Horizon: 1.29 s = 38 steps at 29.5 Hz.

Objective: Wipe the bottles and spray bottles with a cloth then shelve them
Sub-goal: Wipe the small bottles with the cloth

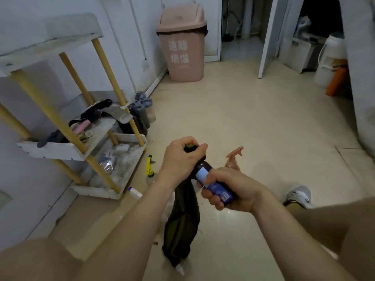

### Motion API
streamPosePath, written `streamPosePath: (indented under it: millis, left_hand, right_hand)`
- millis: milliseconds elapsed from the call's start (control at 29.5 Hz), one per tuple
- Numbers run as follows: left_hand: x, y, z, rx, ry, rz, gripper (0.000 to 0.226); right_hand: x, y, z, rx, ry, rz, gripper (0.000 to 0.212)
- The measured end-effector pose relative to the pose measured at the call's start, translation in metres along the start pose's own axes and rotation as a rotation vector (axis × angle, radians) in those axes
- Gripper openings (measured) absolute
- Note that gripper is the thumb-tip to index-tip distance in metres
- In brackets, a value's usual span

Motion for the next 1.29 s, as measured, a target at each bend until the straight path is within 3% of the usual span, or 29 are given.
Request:
streamPosePath:
  millis: [136,203,305,407,542,610,745,813,881,1017,1084,1118,1186,1288]
  left_hand:
    - [0.052,-0.015,0.063,-0.273,-0.480,0.139,0.044]
    - [0.070,-0.015,0.075,-0.337,-0.571,0.149,0.047]
    - [0.104,-0.022,0.075,-0.236,-0.500,0.190,0.043]
    - [0.130,-0.023,0.068,-0.140,-0.189,0.238,0.036]
    - [0.153,-0.029,0.059,-0.071,0.033,0.294,0.030]
    - [0.164,-0.033,0.065,-0.089,0.081,0.354,0.028]
    - [0.180,-0.037,0.106,-0.178,-0.322,0.412,0.036]
    - [0.190,-0.035,0.127,-0.293,-0.368,0.458,0.038]
    - [0.198,-0.034,0.133,-0.366,-0.210,0.450,0.038]
    - [0.212,-0.031,0.117,-0.402,0.232,0.382,0.025]
    - [0.222,-0.033,0.117,-0.369,0.248,0.373,0.015]
    - [0.227,-0.033,0.120,-0.351,0.223,0.383,0.012]
    - [0.239,-0.029,0.129,-0.322,0.128,0.415,0.014]
    - [0.246,-0.018,0.151,-0.360,-0.001,0.398,0.014]
  right_hand:
    - [-0.046,-0.021,0.015,-0.250,0.881,-0.375,0.018]
    - [-0.060,-0.030,0.011,-0.311,0.994,-0.402,0.023]
    - [-0.104,-0.045,-0.009,-0.232,0.565,-0.353,0.014]
    - [-0.124,-0.057,-0.041,-0.042,-0.053,-0.086,0.010]
    - [-0.128,-0.072,-0.068,0.086,-0.567,0.215,0.035]
    - [-0.137,-0.077,-0.068,0.080,-0.544,0.208,0.038]
    - [-0.177,-0.087,-0.048,-0.014,0.127,-0.150,0.011]
    - [-0.189,-0.094,-0.046,-0.015,0.270,-0.212,0.008]
    - [-0.191,-0.099,-0.056,0.012,0.084,-0.124,0.012]
    - [-0.194,-0.107,-0.080,0.084,-0.624,0.239,0.027]
    - [-0.202,-0.111,-0.080,0.050,-0.784,0.323,0.028]
    - [-0.208,-0.114,-0.079,0.035,-0.833,0.290,0.029]
    - [-0.233,-0.121,-0.072,-0.025,-0.821,0.028,0.028]
    - [-0.298,-0.118,-0.058,-0.136,-0.290,-0.557,0.017]
Point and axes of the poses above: each hand's wrist, its own y-axis away from the middle knuckle, its own x-axis out of the palm, z = x × y, the point moved 8 cm from there along -y, towards the middle knuckle, and after that the axes turned 15 degrees about -y, right-handed, at the moved point
